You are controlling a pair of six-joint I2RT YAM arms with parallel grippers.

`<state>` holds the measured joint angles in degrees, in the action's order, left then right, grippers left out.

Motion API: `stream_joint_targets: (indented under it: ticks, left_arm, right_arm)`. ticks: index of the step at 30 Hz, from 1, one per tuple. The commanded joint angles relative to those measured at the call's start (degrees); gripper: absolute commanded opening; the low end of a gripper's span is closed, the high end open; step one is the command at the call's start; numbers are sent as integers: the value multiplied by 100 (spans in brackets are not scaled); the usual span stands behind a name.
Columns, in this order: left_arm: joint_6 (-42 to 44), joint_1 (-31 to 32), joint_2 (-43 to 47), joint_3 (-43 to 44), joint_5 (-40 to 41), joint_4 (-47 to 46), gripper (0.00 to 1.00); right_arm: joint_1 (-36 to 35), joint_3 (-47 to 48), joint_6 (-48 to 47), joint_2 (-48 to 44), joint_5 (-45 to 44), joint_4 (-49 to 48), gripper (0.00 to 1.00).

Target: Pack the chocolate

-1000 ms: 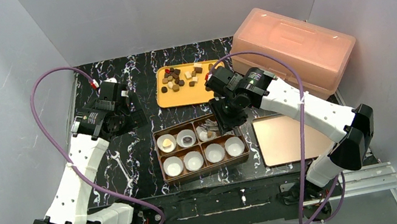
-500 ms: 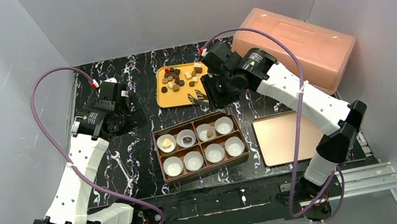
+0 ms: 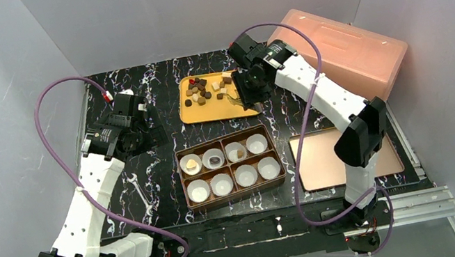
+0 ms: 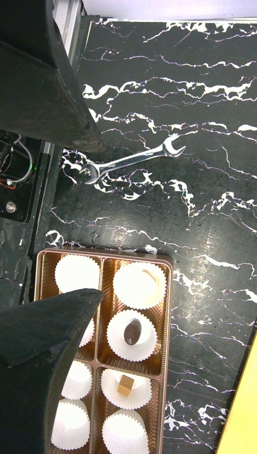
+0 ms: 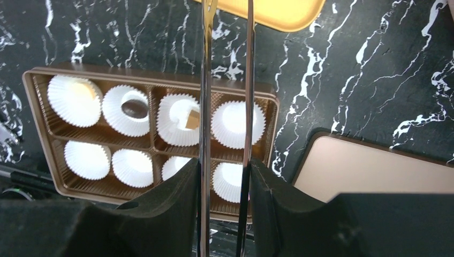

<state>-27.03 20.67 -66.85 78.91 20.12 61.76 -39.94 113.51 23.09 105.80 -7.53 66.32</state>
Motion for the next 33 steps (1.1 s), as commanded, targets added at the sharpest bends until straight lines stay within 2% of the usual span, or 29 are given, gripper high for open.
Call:
stream_joint_targets:
  ticks: [1,11,18,33]
  left_arm:
    - [66,-45,34,155,89,137,99]
    - [110,-52,-27,206,54,117,100]
    - [136,-71,-19,227,62,131,99]
    - [145,-98,22,191,71,152,99]
  right_arm:
    - [231,347,-191,182,-4,-187,45]
    - [614,902,-165,928,117,-253,45]
    - [614,1492,-182,1422,308,-172,45]
    - [460,1905,-53,2038,709,-230,45]
